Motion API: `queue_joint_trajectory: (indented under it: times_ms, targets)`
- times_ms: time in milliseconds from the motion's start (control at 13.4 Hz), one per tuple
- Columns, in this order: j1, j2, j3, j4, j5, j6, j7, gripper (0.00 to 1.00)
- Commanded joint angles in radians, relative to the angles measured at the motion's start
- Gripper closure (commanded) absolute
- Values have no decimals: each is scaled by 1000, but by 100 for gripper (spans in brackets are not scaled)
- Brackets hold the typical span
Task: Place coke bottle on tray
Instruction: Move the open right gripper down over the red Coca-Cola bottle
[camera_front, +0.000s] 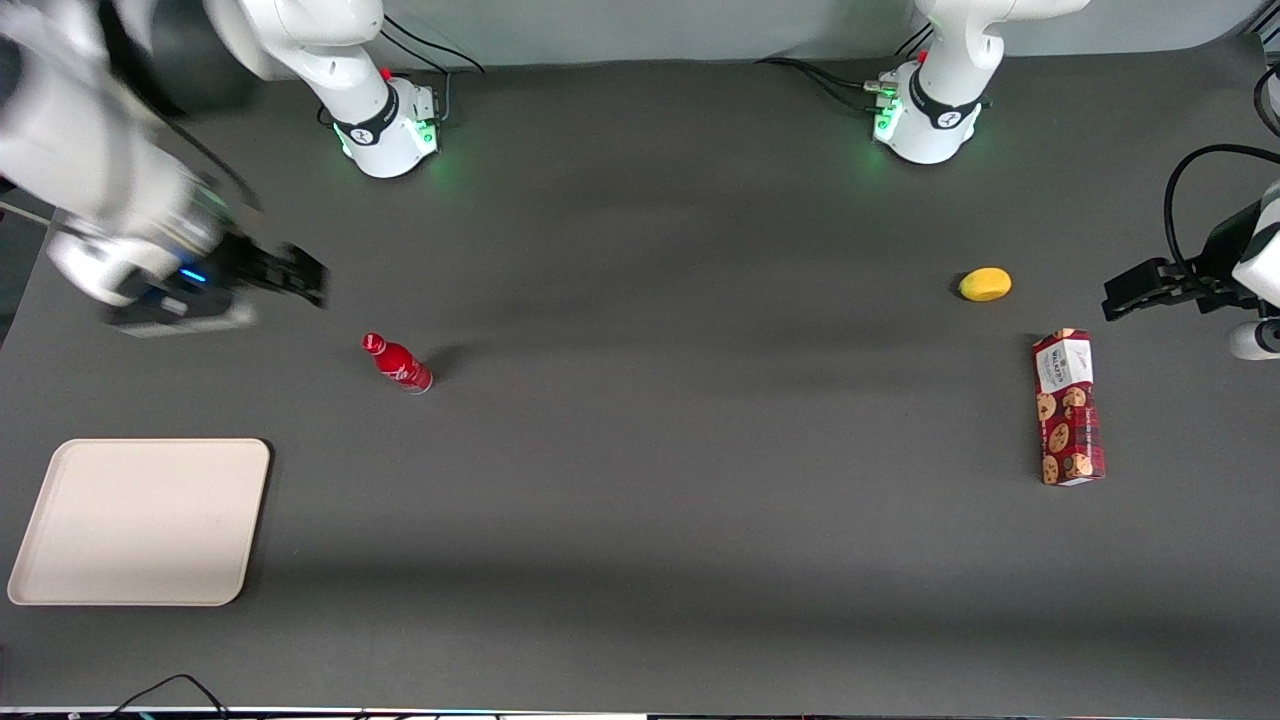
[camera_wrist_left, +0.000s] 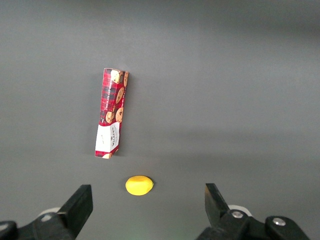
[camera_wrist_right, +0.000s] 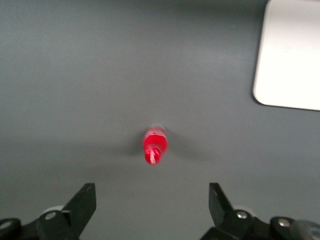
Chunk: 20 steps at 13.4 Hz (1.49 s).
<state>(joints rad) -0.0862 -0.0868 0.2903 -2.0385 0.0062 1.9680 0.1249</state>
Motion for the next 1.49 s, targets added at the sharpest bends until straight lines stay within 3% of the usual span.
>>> queue_joint_trajectory:
  times_ms: [0,298,819,968,1043,1117,1191,1266,1415]
  targets:
    - [-4,30,-5,-155,6,217,18,0]
    - [-13,137,-7,-175,3,324,27,0]
    - [-13,110,-7,-304,3,408,61,1]
    - [-12,98,-7,-315,3,407,61,19]
    - [-12,96,-7,-315,3,407,61,38]
    - [-12,95,-5,-315,3,405,59,69]
    - [-12,95,-3,-315,3,404,59,88]
    - [-12,91,-3,-313,1,404,58,100]
    - [-9,90,-2,-312,0,404,58,100]
